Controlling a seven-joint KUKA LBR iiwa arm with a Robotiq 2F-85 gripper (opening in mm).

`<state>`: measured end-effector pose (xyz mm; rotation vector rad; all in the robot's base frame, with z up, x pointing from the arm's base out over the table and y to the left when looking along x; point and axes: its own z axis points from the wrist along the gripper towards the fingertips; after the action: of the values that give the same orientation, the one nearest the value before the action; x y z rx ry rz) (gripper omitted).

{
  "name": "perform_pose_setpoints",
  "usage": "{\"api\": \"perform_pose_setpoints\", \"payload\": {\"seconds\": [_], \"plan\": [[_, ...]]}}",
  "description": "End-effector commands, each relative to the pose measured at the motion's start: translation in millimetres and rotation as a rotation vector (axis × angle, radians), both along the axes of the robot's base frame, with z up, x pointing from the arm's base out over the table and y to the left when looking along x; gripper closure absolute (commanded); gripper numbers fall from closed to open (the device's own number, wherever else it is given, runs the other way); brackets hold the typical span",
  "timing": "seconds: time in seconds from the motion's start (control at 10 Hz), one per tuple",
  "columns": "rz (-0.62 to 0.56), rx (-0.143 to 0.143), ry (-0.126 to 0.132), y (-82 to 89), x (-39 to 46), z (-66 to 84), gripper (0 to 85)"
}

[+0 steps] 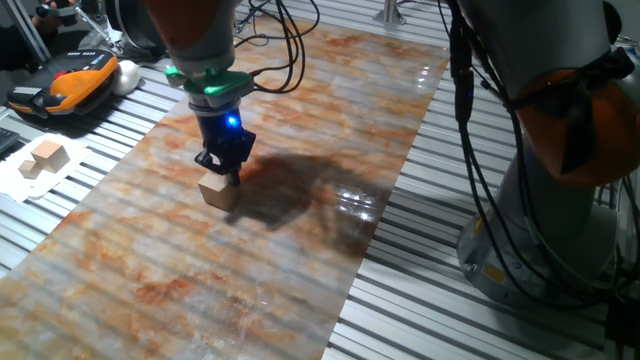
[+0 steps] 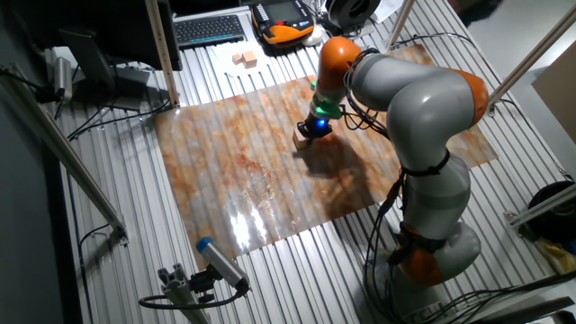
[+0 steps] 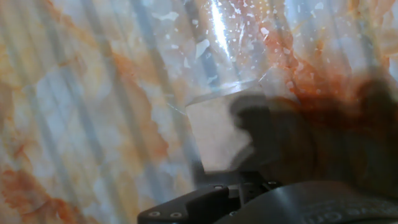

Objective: Approach and touch the side of the small block

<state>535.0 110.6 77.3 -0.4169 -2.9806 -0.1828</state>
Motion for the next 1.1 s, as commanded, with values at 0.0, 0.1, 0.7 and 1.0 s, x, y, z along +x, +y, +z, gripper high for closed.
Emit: {"api": "perform_pose_setpoints", "payload": {"seconds": [0.0,0.1,0.7,1.0], "plan": [[0.002,-0.003,0.000,0.2,0.6,-1.4,85.0],[0.005,-0.007,-0.005,0.5,1.4,-3.8,85.0],[0.043,-0.100,-0.145,2.8,6.2,-11.7,85.0],[0.042,-0.110,-0.209,4.1,8.2,-9.9,85.0]]}}
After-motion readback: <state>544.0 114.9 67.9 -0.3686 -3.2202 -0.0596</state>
